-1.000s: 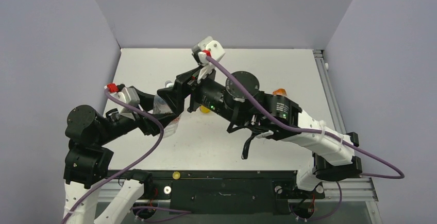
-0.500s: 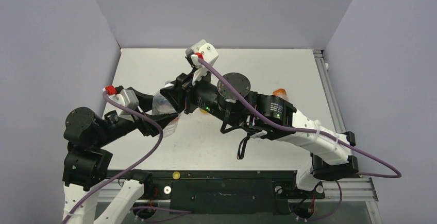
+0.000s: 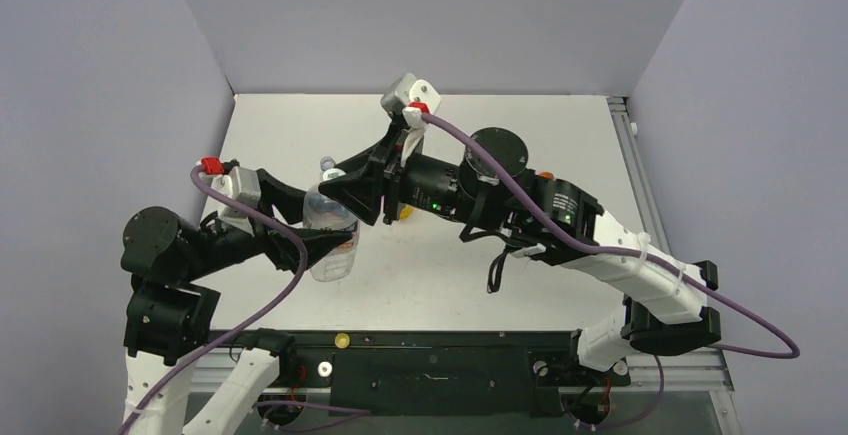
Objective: Unscrew the bottle caps
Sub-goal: Unscrew the bottle cap from the plastic bottle.
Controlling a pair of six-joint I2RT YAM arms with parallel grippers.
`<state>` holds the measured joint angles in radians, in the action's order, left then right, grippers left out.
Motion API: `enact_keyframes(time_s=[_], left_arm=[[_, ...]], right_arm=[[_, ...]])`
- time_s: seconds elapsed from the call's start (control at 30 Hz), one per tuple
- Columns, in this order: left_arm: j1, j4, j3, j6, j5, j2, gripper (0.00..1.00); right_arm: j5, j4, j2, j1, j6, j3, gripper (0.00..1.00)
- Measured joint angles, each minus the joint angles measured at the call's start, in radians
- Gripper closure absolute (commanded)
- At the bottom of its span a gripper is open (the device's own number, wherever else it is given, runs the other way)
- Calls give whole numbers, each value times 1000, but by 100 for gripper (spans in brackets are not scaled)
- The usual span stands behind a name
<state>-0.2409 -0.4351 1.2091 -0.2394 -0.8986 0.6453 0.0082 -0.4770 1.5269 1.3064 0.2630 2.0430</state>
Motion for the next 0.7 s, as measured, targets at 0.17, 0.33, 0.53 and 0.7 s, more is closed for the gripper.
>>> enact_keyframes(time_s=[0.17,0.33,0.53,0.7], left_arm=[[-2,140,0,-158,-130,2,99],[-5,273,-12,-306,-228,2,99],[-4,243,-20,-278,-229,10,99],[-4,83,-18,-83,-107,14,99]], right_arm=[[-235,57,-63,-34,-23,-48,100],[-425,87,-80,-68,-29,-56,84],[-304,56,-82,-48,-52,-55,25],[-14,31,-74,42,-63,-29,22]])
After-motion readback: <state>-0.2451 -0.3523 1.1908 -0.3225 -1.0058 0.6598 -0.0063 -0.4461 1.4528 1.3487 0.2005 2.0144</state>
